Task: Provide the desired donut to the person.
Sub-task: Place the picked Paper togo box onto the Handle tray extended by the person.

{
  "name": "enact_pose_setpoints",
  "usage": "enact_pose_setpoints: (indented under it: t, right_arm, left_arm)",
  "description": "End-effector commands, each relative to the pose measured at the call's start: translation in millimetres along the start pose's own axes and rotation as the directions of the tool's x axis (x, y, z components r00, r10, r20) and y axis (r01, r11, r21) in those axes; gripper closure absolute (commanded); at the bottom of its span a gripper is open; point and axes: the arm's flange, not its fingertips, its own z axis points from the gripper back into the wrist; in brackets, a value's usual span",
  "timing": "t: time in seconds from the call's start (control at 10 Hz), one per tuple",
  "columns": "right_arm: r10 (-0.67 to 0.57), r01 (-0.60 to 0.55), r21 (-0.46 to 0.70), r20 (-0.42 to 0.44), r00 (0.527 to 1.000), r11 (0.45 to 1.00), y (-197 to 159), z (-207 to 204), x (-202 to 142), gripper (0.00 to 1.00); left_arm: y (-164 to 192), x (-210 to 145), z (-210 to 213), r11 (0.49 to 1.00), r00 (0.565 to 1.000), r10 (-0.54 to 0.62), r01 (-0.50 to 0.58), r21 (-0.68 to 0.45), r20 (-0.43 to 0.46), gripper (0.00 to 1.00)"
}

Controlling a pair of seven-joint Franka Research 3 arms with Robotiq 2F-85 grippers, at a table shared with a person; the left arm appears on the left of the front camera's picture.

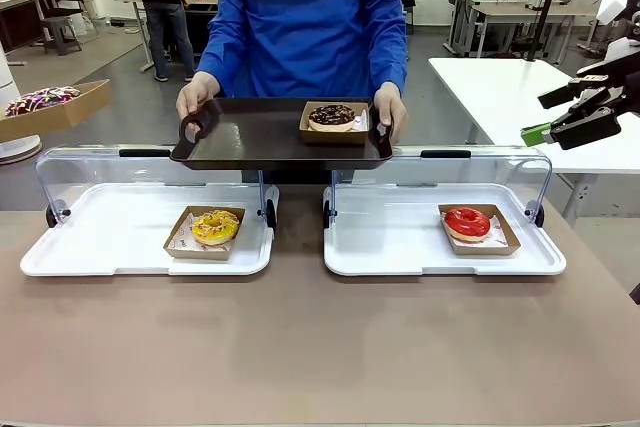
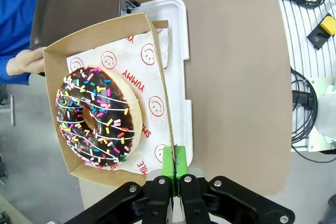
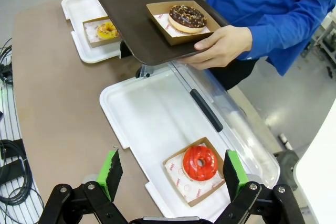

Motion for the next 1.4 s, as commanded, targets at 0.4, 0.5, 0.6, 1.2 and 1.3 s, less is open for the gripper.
enact_pose_setpoints:
  t: [0.4,0.5,0.6,1.2,1.3]
  right_arm:
    - [-0.011,0.011,-0.005,-0.009,1.0,1.0,1.7,-1.0,-1.2,0.0]
    - [-0.011,0.011,-0.005,-0.009,1.0,1.0,1.7,-1.0,-1.2,0.0]
    - [-0.011,0.011,-0.005,-0.009,1.0,1.0,1.7,-1.0,-1.2,0.0]
    - [-0.011,0.011,-0.005,-0.009,1.0,1.0,1.7,-1.0,-1.2,0.0]
    - [-0.011,0.011,-0.005,-0.009,1.0,1.0,1.7,-1.0,-1.2,0.0]
  left_arm:
    - [66.6,77.1,-19.6,0.99,0.995,0.04,-0.052,-0.129,-0.094,0.99]
    - [83.1,98.1,-30.0,0.989,0.991,0.051,-0.068,-0.135,-0.123,0.99]
    - [102.7,125.3,-53.0,0.987,0.993,0.028,-0.045,-0.152,-0.112,0.99]
    - [170.5,208.6,-172.4,0.989,0.986,-0.04,0.016,-0.15,-0.163,0.99]
    - [176.3,212.5,-186.0,0.99,0.983,-0.05,0.026,-0.138,-0.174,0.99]
